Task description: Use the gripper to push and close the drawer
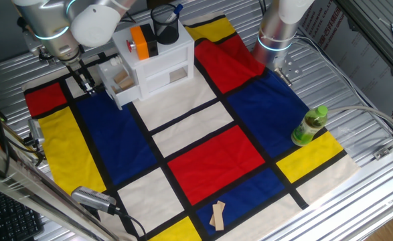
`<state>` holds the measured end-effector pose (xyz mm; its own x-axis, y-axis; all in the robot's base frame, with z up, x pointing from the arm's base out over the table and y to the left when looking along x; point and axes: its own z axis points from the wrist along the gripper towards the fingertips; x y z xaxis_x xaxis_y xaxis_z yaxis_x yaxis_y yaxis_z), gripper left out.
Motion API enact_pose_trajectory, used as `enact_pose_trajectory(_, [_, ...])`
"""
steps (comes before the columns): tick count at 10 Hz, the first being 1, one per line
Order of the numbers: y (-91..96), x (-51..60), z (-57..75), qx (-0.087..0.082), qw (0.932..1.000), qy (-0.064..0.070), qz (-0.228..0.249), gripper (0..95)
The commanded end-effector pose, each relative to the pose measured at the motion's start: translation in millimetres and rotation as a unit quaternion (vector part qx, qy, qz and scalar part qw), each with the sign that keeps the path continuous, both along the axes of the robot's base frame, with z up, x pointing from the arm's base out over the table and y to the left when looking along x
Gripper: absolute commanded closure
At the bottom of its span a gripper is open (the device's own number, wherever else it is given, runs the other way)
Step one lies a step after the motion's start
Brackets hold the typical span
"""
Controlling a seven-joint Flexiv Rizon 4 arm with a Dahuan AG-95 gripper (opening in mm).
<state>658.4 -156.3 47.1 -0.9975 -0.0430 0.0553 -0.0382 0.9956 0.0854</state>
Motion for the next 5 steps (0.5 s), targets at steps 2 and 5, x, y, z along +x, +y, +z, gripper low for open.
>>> enact_pose_trajectory(2, [-0.3, -0.6, -0.2, 0.002, 1.0000, 0.002, 0.000, 95.0])
enact_pose_trajectory(5, [-0.1, -4.2, -0.3, 0.002, 1.0000, 0.004, -0.001, 95.0])
